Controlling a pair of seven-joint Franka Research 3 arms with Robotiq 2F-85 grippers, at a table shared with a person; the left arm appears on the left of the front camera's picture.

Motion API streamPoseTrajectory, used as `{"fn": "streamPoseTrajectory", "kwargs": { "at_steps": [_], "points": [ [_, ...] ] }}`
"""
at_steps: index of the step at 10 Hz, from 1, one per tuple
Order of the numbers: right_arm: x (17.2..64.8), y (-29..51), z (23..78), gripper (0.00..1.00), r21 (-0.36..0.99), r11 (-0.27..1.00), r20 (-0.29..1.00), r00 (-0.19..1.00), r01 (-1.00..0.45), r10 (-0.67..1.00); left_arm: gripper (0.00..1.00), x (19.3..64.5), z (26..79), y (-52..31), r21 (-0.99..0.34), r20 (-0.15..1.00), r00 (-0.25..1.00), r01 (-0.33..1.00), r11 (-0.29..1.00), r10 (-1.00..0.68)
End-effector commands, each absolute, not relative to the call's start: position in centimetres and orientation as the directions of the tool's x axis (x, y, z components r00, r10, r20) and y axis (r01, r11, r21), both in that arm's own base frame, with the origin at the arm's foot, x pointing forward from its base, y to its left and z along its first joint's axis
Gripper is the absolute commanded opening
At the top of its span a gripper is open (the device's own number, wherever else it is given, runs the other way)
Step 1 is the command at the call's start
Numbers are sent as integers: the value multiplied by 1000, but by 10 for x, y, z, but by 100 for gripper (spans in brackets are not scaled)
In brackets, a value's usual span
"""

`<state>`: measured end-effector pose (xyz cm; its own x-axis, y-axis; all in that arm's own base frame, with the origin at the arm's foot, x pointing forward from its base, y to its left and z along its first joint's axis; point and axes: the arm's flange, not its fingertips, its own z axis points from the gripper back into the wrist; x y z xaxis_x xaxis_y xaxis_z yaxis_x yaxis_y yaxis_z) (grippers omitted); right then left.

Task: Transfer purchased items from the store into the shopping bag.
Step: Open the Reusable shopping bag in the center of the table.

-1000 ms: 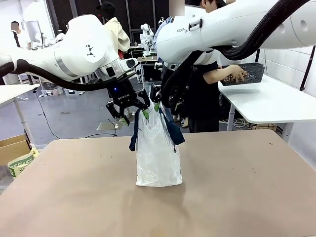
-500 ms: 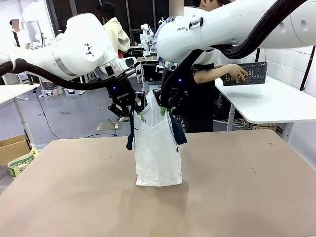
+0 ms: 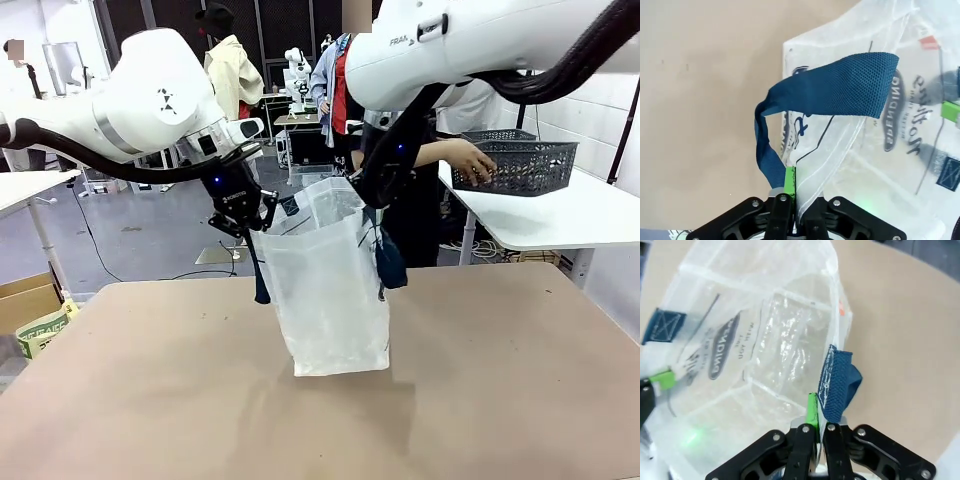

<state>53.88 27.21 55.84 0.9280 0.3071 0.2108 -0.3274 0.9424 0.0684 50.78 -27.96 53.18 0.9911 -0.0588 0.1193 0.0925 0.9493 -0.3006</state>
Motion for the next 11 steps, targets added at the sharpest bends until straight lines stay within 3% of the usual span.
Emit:
{"fn": "streamPoseTrajectory", "kwargs": {
  "at_steps": [1,7,11],
  "points": [
    [531,256,558,0,26,944,243,919,-328,312,0,499,535,-267,-297,115,988,132,946,-101],
    [523,221,550,0,43,884,347,837,-465,423,0,495,536,-253,-289,196,958,262,921,-211],
    [514,211,543,0,24,849,346,801,-528,489,0,489,526,-255,-256,199,930,354,899,-310]
  ]
}}
